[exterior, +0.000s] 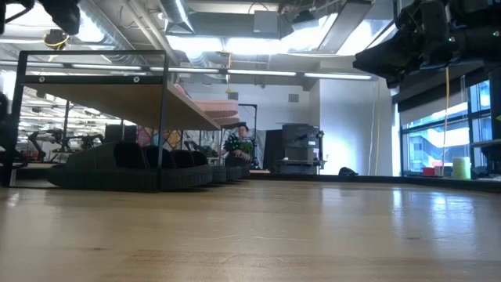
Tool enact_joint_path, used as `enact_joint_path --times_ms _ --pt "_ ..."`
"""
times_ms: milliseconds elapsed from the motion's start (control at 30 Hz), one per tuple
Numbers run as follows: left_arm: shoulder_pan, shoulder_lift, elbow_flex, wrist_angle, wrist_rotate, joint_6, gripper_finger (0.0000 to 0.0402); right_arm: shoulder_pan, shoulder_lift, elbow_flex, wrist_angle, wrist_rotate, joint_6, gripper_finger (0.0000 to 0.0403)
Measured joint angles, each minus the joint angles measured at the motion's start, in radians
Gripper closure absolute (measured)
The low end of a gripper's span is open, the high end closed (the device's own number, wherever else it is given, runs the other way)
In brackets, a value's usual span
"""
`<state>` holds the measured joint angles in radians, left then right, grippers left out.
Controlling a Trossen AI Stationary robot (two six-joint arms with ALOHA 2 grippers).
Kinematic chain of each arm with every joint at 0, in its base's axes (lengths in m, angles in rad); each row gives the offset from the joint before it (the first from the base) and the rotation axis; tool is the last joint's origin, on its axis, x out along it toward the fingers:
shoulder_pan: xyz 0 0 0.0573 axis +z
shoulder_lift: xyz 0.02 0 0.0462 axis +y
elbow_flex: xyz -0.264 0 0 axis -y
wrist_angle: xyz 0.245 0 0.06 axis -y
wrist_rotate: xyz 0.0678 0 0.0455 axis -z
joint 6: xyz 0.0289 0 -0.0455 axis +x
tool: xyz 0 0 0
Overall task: Pick and place slides into the shelf
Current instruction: Return to Home Position
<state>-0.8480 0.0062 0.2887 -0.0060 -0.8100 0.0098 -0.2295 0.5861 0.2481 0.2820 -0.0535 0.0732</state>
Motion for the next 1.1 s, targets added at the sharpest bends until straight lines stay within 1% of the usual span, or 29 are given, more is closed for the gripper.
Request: enact_joint_path --times_ms 167,233,333,433,567,700,900,1033,1100 --pt "0.135 0.001 -0.028 0.006 0.086 -0.051 0.0185 0.0 0.0 0.0 0.021 0.0 0.011 0.0278" --pt "0.196 0.018 -0.067 0.045 0.113 -0.074 0.0185 0.0 0.0 0.0 0.026 0.0 0.023 0.0278" --pt "0.289 0.043 -0.139 0.124 0.126 -0.086 0.0185 0.0 0.0 0.0 0.031 0.0 0.023 0.0278" --pt "0.384 0.042 -0.165 0.154 0.153 -0.088 0.0185 0.0 0.0 0.0 0.032 0.0 0.019 0.0278" --pt "0.483 0.037 -0.148 0.141 0.215 -0.051 0.0185 0.0 0.0 0.0 0.032 0.0 0.007 0.0278" --pt "0.578 0.034 -0.121 0.088 0.182 -0.005 0.0185 0.0 0.0 0.0 0.032 0.0 0.001 0.0278" --pt "0.723 0.033 -0.12 0.038 0.183 -0.031 0.0185 0.0 0.0 0.001 0.026 0.0 -0.003 0.0278" --pt "0.825 0.033 -0.136 0.055 0.299 -0.053 0.0185 0.0 0.0 0.001 0.014 0.0 -0.007 0.0278" --pt "0.877 0.033 -0.142 0.094 0.327 -0.052 0.0185 0.0 0.0 0.002 0.003 0.0 -0.007 0.0278"
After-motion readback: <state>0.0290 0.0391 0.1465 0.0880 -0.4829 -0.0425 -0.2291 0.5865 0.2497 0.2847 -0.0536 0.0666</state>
